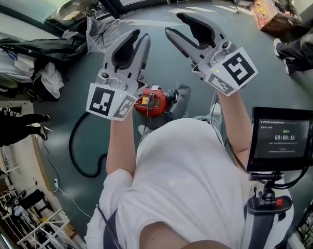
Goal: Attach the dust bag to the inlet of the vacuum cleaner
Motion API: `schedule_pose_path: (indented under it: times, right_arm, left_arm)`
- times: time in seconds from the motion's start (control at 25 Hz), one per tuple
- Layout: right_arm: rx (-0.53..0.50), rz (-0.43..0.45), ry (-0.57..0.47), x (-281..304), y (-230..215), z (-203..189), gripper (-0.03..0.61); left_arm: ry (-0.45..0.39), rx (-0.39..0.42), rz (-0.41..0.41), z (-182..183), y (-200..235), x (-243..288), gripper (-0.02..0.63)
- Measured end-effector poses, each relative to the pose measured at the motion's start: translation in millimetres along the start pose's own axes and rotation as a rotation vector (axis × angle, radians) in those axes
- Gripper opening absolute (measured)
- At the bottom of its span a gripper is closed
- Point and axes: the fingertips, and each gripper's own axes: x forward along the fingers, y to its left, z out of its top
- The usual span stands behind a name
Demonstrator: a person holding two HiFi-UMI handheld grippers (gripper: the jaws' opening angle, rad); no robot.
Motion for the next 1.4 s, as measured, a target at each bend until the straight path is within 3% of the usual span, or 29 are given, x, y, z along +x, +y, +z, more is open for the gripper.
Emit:
schedule_pose_path:
  times: [0.04, 0.16, 0.2, 0.24, 0.28, 0.52, 0.72, 1.4]
  right_arm:
    - [0.002, 0.008, -0.004, -3.0, 0.4, 0.6, 0.186]
    - [-0.018, 0.011, -0.018, -14.8, 7.5, 13.9, 0.183]
    - [-0.038, -0.006, -0.028, -17.3, 8.6, 21.0, 0.127]
    - [-0.06, -0.024, -0.039, -18.9, 9.0, 27.3, 0.029]
    - [-0.081, -0.036, -0.046, -19.5, 9.4, 31.6, 0.008]
    - [-0.173, -0.025, -0.028, -18.0, 17.3, 37.4, 0.008]
    - [-0.143, -0.042, -0.013, -19.9, 14.8, 35.3, 0.008]
    - [-0.089, -0.087, -0.009, -34.2, 1.8, 26.3, 0.008]
  left_arm:
    - [0.002, 0.01, 0.024, -1.8, 1.6, -2.3, 0.012]
    - [-0.016, -0.015, 0.015, 5.0, -7.9, -7.8, 0.005]
    - [-0.021, -0.008, 0.004, 10.3, -12.4, -8.5, 0.005]
    - [-0.018, 0.01, -0.007, 14.1, -16.1, -8.2, 0.006]
    - [-0.01, 0.029, -0.019, 15.9, -19.3, -6.9, 0.005]
    - [-0.016, -0.031, -0.086, 15.8, -26.1, 2.2, 0.005]
    - [0.01, 0.03, -0.086, 13.4, -31.4, 7.5, 0.005]
    - [0.033, -0.005, -0.082, -0.2, -35.6, 12.9, 0.005]
